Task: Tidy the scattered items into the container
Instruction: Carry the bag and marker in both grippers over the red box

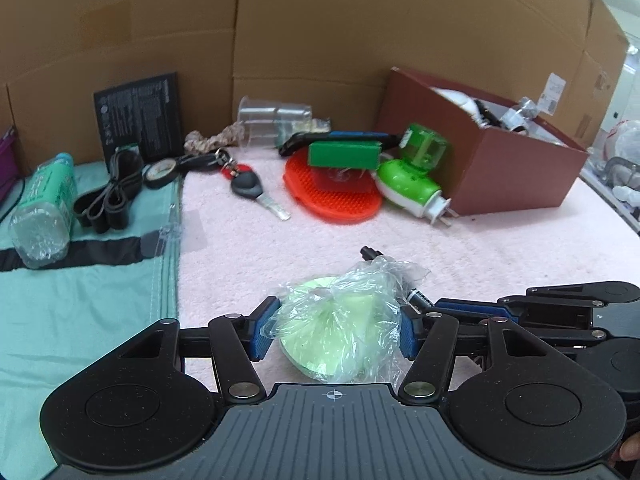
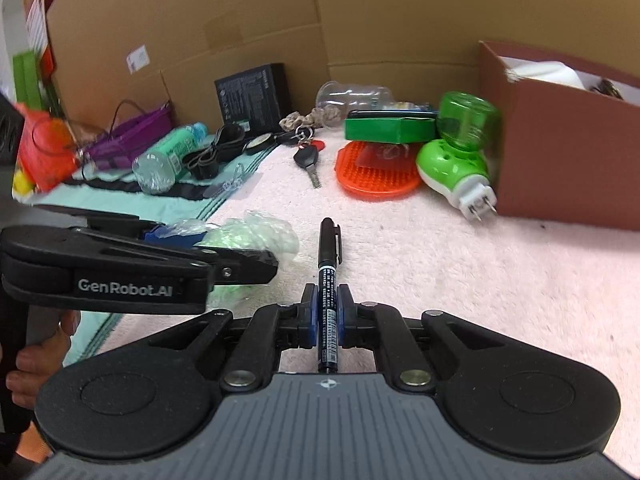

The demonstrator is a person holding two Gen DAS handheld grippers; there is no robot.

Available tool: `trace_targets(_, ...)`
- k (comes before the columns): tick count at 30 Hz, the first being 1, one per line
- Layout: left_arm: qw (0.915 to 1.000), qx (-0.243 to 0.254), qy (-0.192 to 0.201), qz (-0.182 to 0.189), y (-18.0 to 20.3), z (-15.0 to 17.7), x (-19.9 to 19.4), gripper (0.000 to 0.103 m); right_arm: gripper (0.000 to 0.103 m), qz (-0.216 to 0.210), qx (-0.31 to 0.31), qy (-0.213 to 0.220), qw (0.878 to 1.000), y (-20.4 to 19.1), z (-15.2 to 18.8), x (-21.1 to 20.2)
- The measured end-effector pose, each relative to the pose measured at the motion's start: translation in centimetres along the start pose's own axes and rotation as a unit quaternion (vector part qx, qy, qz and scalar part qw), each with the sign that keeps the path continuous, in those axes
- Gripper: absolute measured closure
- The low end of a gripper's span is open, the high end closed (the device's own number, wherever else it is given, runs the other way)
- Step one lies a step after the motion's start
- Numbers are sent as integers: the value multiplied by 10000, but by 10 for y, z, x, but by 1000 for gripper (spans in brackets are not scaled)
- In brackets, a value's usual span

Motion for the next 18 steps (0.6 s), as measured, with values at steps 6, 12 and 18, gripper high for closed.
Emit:
trace_targets(6, 9994, 193, 204, 219, 27, -18, -10, 43, 92, 183, 219, 371, 9989, 15, -3, -34)
trace_targets(12, 9968, 372, 527, 478, 53, -55, -17, 43, 92, 428, 245, 890, 9948, 32, -21, -69)
trace_targets(18, 9915, 618, 874, 733, 93, -101, -13, 43, 92, 848, 160, 1475, 9853, 60, -54, -102)
Point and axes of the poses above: each gripper's, at about its wrist camera, not at the fingertips, and x roughly the way its jaws point, y to its right, z to its underside, the point moved 3 cm from there along x, roughly the way its jaws point
